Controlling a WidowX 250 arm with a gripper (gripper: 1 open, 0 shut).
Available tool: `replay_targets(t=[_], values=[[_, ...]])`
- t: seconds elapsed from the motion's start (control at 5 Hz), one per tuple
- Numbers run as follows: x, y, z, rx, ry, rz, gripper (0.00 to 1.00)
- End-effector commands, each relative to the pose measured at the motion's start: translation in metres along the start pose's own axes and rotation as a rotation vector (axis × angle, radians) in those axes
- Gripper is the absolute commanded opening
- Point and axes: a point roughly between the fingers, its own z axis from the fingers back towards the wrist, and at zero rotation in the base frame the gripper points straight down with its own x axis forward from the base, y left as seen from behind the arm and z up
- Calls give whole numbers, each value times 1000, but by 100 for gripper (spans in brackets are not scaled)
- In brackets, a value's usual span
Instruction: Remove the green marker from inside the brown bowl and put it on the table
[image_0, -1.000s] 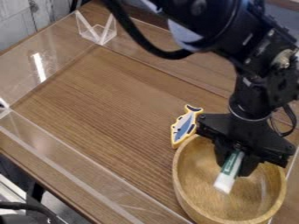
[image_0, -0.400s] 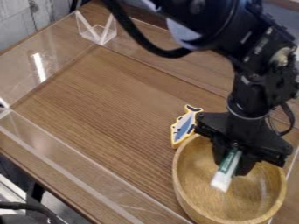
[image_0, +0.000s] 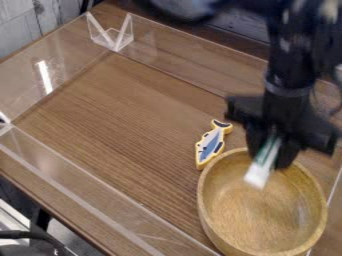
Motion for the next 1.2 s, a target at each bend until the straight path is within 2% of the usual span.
replay_targets(t=[0.0,0.2,0.4,1.0], values=[[24,17,49,-23,-96,55,0],[38,54,77,-26,-128,104,0],[43,32,68,-26,-136,109,0],[43,4,41,-32,-155,74,0]])
